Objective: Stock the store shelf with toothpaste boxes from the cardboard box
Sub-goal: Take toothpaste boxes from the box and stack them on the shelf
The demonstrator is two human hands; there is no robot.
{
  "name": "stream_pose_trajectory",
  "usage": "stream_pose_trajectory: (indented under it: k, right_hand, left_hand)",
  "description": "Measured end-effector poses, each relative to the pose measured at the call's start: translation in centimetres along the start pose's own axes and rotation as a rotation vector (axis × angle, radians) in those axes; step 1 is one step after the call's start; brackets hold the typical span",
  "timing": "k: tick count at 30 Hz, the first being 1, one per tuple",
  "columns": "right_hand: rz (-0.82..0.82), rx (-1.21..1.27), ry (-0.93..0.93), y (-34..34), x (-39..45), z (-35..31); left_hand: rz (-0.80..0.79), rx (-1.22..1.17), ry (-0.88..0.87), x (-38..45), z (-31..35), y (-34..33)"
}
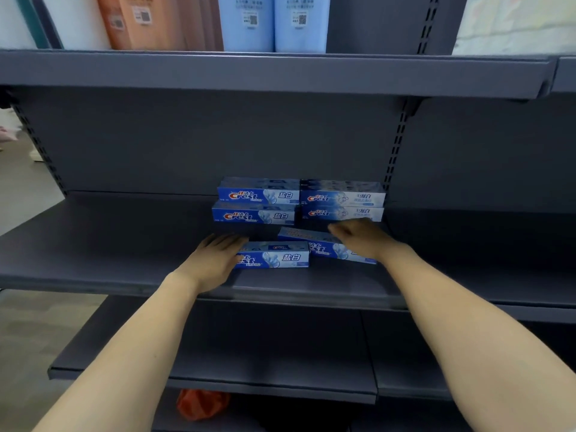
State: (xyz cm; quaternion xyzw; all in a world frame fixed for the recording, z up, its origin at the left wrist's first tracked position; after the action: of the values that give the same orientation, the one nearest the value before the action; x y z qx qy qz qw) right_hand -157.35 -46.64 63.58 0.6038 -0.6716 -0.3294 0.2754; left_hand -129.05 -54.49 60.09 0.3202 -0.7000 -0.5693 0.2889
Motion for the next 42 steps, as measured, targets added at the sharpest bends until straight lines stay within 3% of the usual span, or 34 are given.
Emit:
stream_pose_trajectory:
  k: [6,13,18,27,30,42]
  right_hand:
    - [0.055,0.017,-0.058,2.1,1.0,-0.6]
    - [-0.092,-0.228,-0.064,-0.1,0.8,-0.8]
    - [-0.088,-0.179,-0.073,-0.8,0.8,-1.2]
    - [0.041,-0.070,0.095,-1.7,3.7,-5.8]
    - [0.020,-0.064,0.133,-2.3,4.1,-7.3]
    - [-0.081,-0.089,0.278,-5.6,3.9,-10.7]
  left_hand:
    - [0.074,-0.006,-0.057,0.7,-0.5,-0.7]
    - [0.082,0.006,-0.084,1.0,-0.6,-0.7]
    - [0.095,0.014,-0.122,1.2,-0.8,-0.7]
    - [0.303,0.088,-0.171,0.5,-1.2,-0.6]
    - [0.433,0.146,-0.190,0.1,-1.0,-0.7]
    - [0.559,0.162,-0.186,1.7,0.3,0.8]
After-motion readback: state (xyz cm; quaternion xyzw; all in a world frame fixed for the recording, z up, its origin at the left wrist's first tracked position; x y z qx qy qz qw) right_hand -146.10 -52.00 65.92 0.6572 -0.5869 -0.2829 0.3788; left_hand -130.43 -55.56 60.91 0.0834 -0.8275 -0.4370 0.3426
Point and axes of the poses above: each hand's wrist, its own x-axis towards the middle knuckle, its own y-axis out of the back of the hand, z = x × y, the point moved 3 cm from there along x, towards the middle knuckle, and after that the axes turned 8 degrees about x, right-handed, at the moved point
